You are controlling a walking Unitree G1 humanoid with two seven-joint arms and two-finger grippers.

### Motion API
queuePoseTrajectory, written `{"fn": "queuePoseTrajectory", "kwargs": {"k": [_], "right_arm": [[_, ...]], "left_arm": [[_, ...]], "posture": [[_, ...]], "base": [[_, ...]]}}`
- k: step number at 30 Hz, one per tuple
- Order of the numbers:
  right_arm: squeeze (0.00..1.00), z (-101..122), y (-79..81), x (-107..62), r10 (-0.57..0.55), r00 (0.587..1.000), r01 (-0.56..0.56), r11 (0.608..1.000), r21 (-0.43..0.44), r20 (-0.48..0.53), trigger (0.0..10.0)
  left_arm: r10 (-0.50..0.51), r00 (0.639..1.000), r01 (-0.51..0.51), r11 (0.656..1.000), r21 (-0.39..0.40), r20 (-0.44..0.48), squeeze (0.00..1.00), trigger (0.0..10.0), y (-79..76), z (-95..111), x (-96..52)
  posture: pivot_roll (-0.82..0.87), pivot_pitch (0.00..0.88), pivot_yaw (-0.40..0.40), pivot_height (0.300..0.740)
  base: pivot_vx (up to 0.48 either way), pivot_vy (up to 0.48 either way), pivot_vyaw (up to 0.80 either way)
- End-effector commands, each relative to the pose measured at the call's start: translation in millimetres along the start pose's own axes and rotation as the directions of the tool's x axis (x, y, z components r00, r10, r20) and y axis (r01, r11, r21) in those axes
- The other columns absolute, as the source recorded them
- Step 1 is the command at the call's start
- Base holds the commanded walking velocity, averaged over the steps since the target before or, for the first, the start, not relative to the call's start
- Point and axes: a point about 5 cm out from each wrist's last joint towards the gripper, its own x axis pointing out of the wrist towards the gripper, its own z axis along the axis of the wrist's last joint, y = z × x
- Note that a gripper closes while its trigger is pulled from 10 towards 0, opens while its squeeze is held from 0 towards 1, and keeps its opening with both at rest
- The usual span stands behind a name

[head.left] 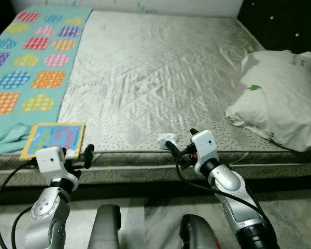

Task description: Clean up the room

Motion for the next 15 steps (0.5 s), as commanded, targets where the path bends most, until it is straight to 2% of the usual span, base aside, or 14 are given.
{"fn": "queuePoseTrajectory", "kwargs": {"k": [1, 6, 15], "right_arm": [[0.00, 1.4, -2.4, -0.8, -0.006, 1.000, 0.006, 1.000, 0.009, 0.007, 10.0], [0.00, 2.1, -1.2, -0.8, 0.006, 1.000, -0.006, 1.000, -0.008, 0.012, 10.0], [0.00, 1.7, -1.6, -0.3, 0.007, 1.000, -0.006, 1.000, -0.005, 0.010, 10.0]], "left_arm": [[-0.019, 1.000, 0.020, 1.000, 0.004, -0.014, 0.00, 10.0, -2.4, -1.6, 0.1], [-0.020, 1.000, 0.021, 1.000, 0.003, -0.015, 0.00, 10.0, -2.4, -1.5, 0.7], [-0.026, 1.000, 0.026, 1.000, 0.007, -0.017, 0.00, 10.0, -3.1, -1.7, 1.7]], "posture": [[0.07, 0.140, -0.039, 0.587], [0.07, 0.139, -0.038, 0.587], [0.07, 0.136, -0.039, 0.587]], "base": [[0.341, 0.000, 0.00], [0.348, 0.000, 0.00], [0.327, 0.000, 0.68]]}}
